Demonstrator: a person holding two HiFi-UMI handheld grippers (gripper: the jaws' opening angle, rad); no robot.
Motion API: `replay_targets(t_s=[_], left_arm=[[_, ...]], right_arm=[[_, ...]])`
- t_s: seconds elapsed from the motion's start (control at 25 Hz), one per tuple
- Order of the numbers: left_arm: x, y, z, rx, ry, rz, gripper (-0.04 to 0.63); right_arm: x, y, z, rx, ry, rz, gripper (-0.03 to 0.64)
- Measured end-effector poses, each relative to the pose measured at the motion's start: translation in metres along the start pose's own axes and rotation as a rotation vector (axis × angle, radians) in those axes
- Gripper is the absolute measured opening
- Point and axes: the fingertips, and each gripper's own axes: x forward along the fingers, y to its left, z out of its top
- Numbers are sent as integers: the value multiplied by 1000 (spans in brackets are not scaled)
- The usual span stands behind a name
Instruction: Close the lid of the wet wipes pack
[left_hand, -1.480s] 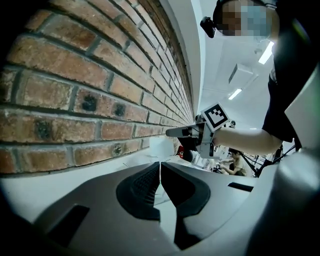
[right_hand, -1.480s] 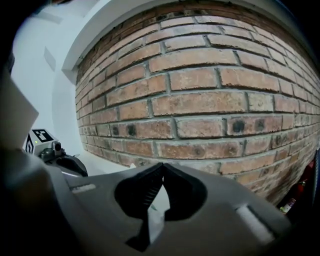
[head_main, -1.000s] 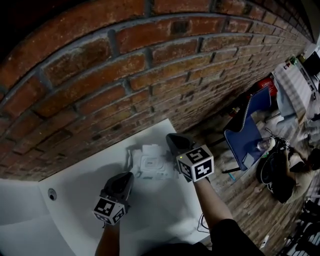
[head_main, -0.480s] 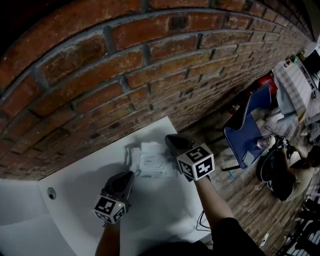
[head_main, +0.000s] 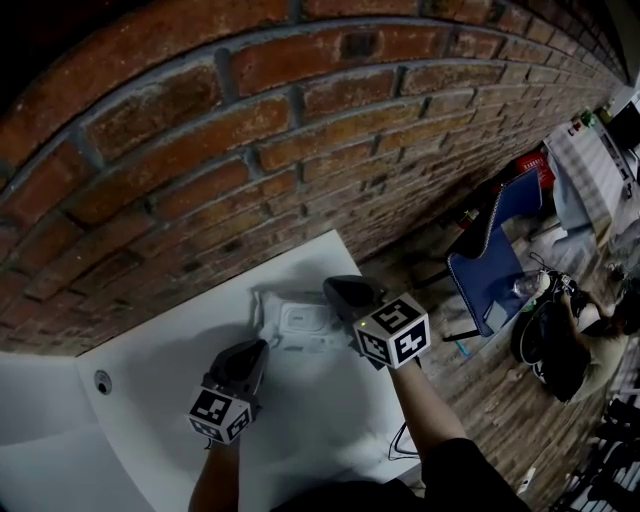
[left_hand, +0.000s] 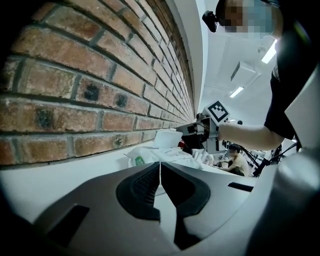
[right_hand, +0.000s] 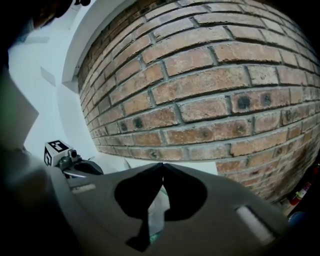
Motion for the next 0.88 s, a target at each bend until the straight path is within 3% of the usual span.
replay_targets(t_s=[0.88], left_arm=[[4,-7,-8,-7,35,-11,5]], right_arm=[[-9,65,-22,-16,-1,82,-2]])
